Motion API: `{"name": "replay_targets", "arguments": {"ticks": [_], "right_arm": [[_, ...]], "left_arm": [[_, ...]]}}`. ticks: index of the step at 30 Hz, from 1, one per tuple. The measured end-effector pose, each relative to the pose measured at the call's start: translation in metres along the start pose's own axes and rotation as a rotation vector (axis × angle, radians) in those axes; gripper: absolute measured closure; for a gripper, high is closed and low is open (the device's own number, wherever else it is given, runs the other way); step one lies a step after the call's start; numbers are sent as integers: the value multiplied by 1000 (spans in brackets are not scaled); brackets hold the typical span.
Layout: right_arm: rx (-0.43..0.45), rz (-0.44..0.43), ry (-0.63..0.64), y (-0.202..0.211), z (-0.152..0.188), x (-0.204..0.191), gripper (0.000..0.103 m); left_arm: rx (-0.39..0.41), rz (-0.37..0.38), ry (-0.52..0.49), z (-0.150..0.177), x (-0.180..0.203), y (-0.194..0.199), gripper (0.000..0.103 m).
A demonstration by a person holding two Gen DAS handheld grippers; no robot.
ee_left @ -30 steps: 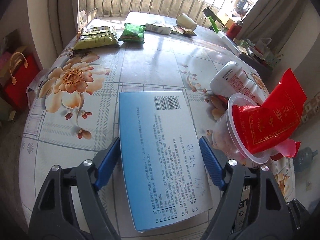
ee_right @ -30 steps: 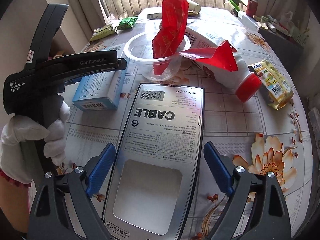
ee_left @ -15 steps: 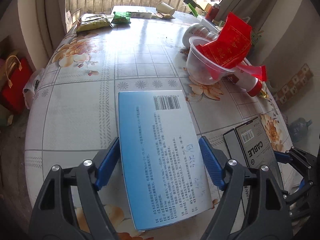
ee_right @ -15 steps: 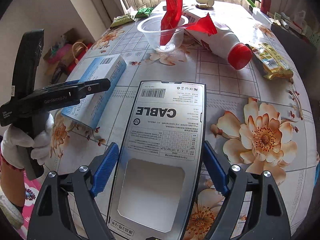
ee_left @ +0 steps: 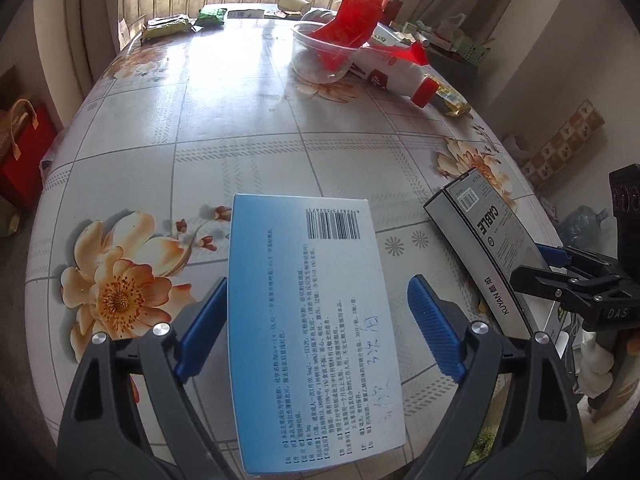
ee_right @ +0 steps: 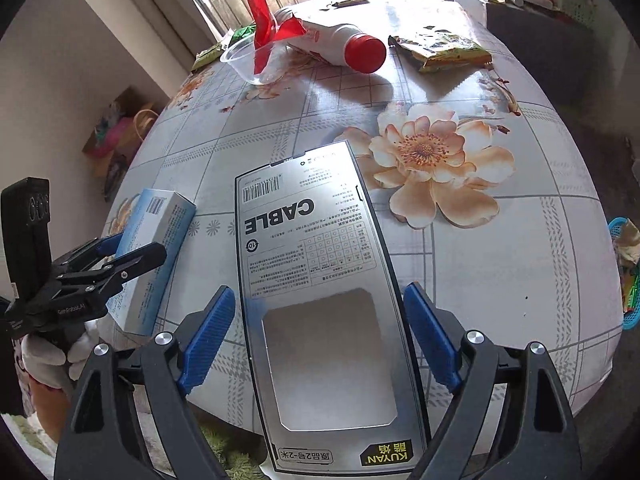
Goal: Collect trash
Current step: 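Grasp the blue medicine box with the left tool while the right tool grasps the CABLE box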
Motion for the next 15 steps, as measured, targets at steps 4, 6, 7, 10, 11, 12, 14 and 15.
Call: {"name": "replay_targets", "arguments": {"ticks": [4, 6, 7, 10, 11, 12, 14, 15], "right_arm": [[11, 53, 20, -5, -2, -9, 19], [2, 56, 29, -10, -1, -11, 18], [-4, 54, 31, -13, -1, -12, 18], [2, 76, 59, -16, -2, -17, 18], [4, 77, 61, -17, -3, -18, 18], [6, 80, 62, -17, -3, -18, 18], [9, 86, 70, -17, -2, -18, 18], [11, 89, 73, -16, -1, -19, 18]], "left_arm": [[-8, -60, -32, -3, 4, -5, 18], [-8, -73, -29, -3, 5, -5, 18], [-8, -79, -29, -4, 5, -5, 18], [-3, -93, -36, -3, 6, -6, 18], [-2, -98, -40, -2, 7, -6, 18], [-2, -106, -45, -2, 8, -6, 18], [-3, -126, -53, -1, 8, -7, 18], [-3, -136, -57, -1, 8, -7, 18]]}}
Point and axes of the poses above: each gripper's, at about its wrist camera, not at the fingertips, and y roughly against the way its jaws point, x to its right, z to its underside, the point moved 4 cm from there along -y, roughly the way its jaws point, and after that the axes turned 6 degrees about -x, right-handed, at the moved point
